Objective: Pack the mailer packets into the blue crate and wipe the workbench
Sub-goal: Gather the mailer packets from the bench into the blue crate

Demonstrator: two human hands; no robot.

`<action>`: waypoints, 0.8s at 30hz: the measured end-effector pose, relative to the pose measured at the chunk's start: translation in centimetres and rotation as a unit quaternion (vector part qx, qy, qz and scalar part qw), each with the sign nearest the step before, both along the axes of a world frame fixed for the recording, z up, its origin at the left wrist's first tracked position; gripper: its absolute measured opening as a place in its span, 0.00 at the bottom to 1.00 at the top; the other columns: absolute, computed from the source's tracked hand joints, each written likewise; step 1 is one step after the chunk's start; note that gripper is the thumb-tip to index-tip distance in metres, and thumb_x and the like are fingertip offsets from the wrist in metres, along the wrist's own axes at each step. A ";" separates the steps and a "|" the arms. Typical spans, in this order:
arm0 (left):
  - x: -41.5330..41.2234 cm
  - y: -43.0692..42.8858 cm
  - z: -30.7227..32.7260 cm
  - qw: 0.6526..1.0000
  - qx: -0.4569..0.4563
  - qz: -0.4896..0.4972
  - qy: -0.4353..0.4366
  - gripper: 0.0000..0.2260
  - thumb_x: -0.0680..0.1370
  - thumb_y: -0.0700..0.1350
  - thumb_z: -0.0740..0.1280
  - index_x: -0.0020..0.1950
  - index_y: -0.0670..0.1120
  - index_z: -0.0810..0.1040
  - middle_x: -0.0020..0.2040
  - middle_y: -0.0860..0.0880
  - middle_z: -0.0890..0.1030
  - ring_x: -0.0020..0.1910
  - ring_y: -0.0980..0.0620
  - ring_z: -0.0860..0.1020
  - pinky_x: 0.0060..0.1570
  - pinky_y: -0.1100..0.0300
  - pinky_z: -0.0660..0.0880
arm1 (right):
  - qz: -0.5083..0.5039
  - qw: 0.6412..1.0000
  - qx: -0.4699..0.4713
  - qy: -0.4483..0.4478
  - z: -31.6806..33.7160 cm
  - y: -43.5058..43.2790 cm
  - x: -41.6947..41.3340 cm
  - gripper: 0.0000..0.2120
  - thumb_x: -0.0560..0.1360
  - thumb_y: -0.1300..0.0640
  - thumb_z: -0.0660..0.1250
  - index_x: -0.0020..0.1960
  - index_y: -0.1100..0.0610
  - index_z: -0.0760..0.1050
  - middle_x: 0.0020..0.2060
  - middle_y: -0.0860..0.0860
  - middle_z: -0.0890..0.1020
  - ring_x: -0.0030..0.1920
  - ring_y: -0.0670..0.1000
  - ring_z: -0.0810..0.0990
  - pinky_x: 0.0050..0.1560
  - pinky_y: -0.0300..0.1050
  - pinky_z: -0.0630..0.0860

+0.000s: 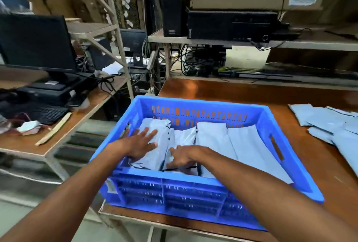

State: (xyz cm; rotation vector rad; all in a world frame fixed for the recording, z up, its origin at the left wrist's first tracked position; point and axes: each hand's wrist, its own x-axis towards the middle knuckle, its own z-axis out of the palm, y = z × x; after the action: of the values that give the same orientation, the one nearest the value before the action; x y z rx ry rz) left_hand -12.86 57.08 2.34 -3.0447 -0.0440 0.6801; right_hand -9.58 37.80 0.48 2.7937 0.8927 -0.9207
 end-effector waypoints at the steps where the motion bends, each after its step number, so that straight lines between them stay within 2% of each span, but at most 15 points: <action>1: 0.0 -0.2 0.2 1.000 0.003 -0.008 -0.003 0.28 0.83 0.62 0.47 0.79 0.59 0.39 0.80 0.49 0.37 0.79 0.43 0.43 0.74 0.38 0.38 | 0.002 1.000 0.019 -0.017 0.7 -0.4 0.1 0.31 0.76 0.40 0.62 0.73 0.55 0.63 0.69 0.60 0.70 0.66 0.61 0.72 0.63 0.57 0.71; 3: 0.3 -0.4 0.7 0.999 -0.021 0.002 -0.041 0.31 0.81 0.65 0.49 0.80 0.58 0.40 0.81 0.50 0.40 0.80 0.44 0.44 0.74 0.39 0.40 | -0.011 0.992 0.094 -0.078 2.5 -1.8 0.1 0.25 0.77 0.47 0.62 0.70 0.55 0.68 0.68 0.59 0.72 0.67 0.61 0.71 0.64 0.57 0.71; 6: 1.3 -2.0 2.4 0.985 -0.075 -0.007 -0.153 0.30 0.81 0.63 0.54 0.79 0.55 0.53 0.80 0.49 0.54 0.78 0.46 0.55 0.72 0.38 0.55 | -0.054 0.953 0.237 -0.184 6.0 -6.0 0.6 0.19 0.77 0.53 0.64 0.67 0.53 0.73 0.64 0.55 0.78 0.64 0.58 0.74 0.62 0.54 0.73; 10: 3.1 -9.0 6.2 0.945 -0.161 -0.076 -0.273 0.23 0.80 0.56 0.62 0.73 0.50 0.68 0.71 0.47 0.71 0.68 0.44 0.70 0.65 0.45 0.69 | -0.163 0.883 0.331 -0.290 10.2 -14.6 1.4 0.14 0.76 0.54 0.63 0.60 0.49 0.78 0.56 0.49 0.83 0.54 0.51 0.81 0.55 0.46 0.76; 12: 3.6 -14.6 7.9 0.921 -0.215 -0.119 -0.303 0.19 0.80 0.55 0.63 0.69 0.49 0.72 0.65 0.47 0.75 0.64 0.44 0.74 0.62 0.46 0.71 | -0.212 0.840 0.367 -0.338 11.5 -20.0 0.9 0.12 0.75 0.58 0.64 0.55 0.51 0.81 0.50 0.47 0.85 0.47 0.49 0.82 0.51 0.42 0.76; 14: 3.7 -20.8 9.3 0.897 -0.265 -0.166 -0.312 0.20 0.79 0.58 0.62 0.66 0.50 0.74 0.63 0.48 0.78 0.62 0.45 0.75 0.61 0.47 0.72 | -0.256 0.798 0.400 -0.371 12.0 -25.5 -0.1 0.11 0.74 0.62 0.66 0.53 0.54 0.82 0.47 0.48 0.85 0.42 0.46 0.81 0.52 0.40 0.76; 16: 3.5 -27.1 10.0 0.883 -0.292 -0.210 -0.302 0.22 0.76 0.60 0.59 0.65 0.51 0.75 0.62 0.49 0.79 0.62 0.46 0.76 0.61 0.47 0.72 | -0.313 0.769 0.402 -0.386 11.1 -30.8 -1.2 0.10 0.74 0.64 0.67 0.51 0.54 0.82 0.43 0.48 0.85 0.37 0.41 0.79 0.46 0.32 0.75; 17: 3.3 -30.7 10.1 0.880 -0.292 -0.234 -0.294 0.21 0.77 0.59 0.60 0.65 0.51 0.75 0.62 0.49 0.79 0.63 0.46 0.76 0.61 0.47 0.72 | -0.346 0.756 0.392 -0.393 10.3 -33.8 -2.1 0.09 0.74 0.63 0.67 0.50 0.53 0.83 0.43 0.47 0.85 0.36 0.40 0.79 0.45 0.31 0.74; 21: 1.6 -42.7 10.2 0.894 -0.262 -0.269 -0.244 0.17 0.78 0.52 0.64 0.65 0.49 0.75 0.63 0.44 0.79 0.62 0.44 0.76 0.57 0.53 0.74 | -0.443 0.736 0.342 -0.381 6.4 -43.8 -5.2 0.07 0.74 0.62 0.68 0.48 0.52 0.83 0.48 0.43 0.84 0.48 0.43 0.80 0.52 0.41 0.75; 24: 0.6 -50.6 7.7 0.911 -0.261 -0.260 -0.185 0.17 0.77 0.51 0.63 0.63 0.47 0.76 0.62 0.41 0.78 0.61 0.40 0.76 0.57 0.52 0.73 | -0.519 0.729 0.283 -0.345 2.2 -51.5 -7.2 0.10 0.71 0.61 0.68 0.43 0.45 0.79 0.49 0.44 0.85 0.50 0.47 0.82 0.55 0.46 0.77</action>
State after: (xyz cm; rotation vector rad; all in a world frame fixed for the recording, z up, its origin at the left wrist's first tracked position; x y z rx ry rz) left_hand -12.21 6.43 10.05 -3.3617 1.0613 0.0687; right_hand -16.82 -13.71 2.67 3.6000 -0.7251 0.6214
